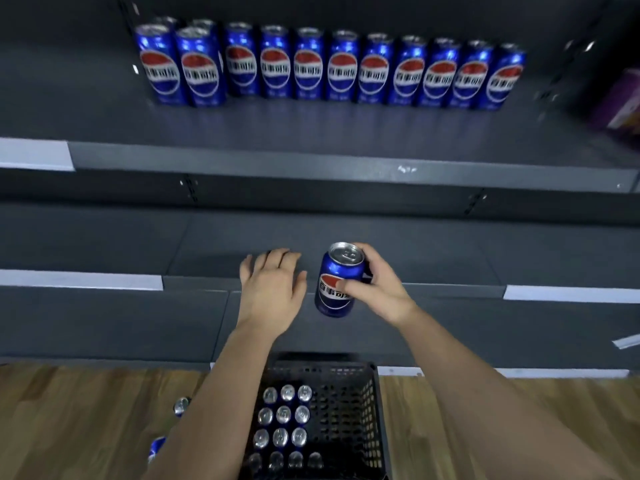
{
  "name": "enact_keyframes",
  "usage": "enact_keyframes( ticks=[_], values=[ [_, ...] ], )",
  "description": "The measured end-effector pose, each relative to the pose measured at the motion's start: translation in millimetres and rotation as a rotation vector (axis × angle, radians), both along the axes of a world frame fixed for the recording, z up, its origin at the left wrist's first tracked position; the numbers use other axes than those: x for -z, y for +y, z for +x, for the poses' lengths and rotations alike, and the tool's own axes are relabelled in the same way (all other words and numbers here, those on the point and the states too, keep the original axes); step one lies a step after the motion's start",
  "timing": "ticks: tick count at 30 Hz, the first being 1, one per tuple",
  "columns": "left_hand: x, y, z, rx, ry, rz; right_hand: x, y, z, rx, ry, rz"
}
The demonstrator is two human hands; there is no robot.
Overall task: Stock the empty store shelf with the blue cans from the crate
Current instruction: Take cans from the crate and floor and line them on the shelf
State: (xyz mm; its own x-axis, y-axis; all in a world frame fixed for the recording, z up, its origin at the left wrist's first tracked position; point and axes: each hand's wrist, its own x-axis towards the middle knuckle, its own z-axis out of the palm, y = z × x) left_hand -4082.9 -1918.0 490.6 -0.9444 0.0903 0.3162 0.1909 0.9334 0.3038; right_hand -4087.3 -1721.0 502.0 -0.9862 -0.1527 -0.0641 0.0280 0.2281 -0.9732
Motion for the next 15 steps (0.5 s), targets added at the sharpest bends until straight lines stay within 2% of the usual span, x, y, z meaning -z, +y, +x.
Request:
enact_keyframes(
  ticks=[8, 15],
  values=[
    [-80.8, -15.5, -50.2, 0.002, 0.173, -0.015, -120.3, -15.9, -43.9, -0.007, 0.241, -0.056],
    [-120.6, -22.3, -96.1, -0.013, 0.207, -0.030, -174.0, -6.9, -99.6, 0.035, 0.329, -0.017]
  ],
)
